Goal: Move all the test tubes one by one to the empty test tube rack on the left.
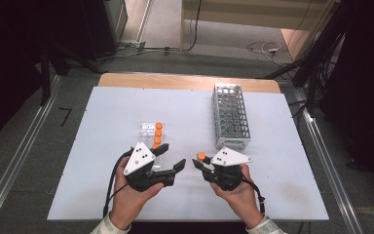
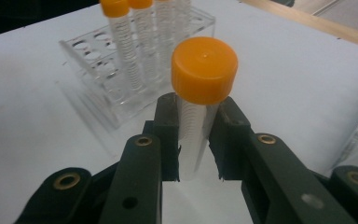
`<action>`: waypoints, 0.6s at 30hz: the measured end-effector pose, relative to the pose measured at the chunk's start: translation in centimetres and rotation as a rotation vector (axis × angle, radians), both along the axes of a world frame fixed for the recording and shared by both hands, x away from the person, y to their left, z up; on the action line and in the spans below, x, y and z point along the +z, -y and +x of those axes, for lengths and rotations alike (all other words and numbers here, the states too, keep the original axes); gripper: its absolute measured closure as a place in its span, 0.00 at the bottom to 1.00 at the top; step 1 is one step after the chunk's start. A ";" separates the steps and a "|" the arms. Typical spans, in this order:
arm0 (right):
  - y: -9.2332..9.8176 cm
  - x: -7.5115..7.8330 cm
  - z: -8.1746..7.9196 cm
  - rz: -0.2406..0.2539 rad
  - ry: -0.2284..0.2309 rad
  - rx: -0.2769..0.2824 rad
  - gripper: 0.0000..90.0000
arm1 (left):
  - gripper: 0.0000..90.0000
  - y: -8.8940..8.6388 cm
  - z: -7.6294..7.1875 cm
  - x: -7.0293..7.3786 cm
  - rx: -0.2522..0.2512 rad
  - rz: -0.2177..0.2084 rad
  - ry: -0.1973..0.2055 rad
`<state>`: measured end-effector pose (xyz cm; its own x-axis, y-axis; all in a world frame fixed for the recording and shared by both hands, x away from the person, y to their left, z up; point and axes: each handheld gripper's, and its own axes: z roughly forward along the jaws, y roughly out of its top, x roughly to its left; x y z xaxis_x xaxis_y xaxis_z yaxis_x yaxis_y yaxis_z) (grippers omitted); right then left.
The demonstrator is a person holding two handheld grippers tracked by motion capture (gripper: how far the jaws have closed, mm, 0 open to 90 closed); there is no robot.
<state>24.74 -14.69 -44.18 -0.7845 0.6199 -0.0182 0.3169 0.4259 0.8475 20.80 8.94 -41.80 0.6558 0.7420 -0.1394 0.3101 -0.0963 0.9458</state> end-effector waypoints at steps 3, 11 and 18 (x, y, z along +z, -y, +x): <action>-0.6 -0.3 -0.5 -0.012 -0.001 0.025 0.80 | 0.34 0.5 -0.1 -0.2 -0.021 0.011 0.004; -1.6 -0.7 -1.1 -0.020 -0.015 0.064 0.80 | 0.42 1.6 -0.4 -0.9 -0.056 0.028 0.013; -2.2 -0.7 -1.5 -0.019 -0.015 0.087 0.80 | 0.52 2.0 -0.5 -1.3 -0.074 0.034 0.023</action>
<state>23.23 -12.49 -44.93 -0.8356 0.5490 -0.0176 0.2904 0.4687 0.8343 20.25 6.90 -43.08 0.7115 0.6957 -0.0989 0.2790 -0.1505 0.9484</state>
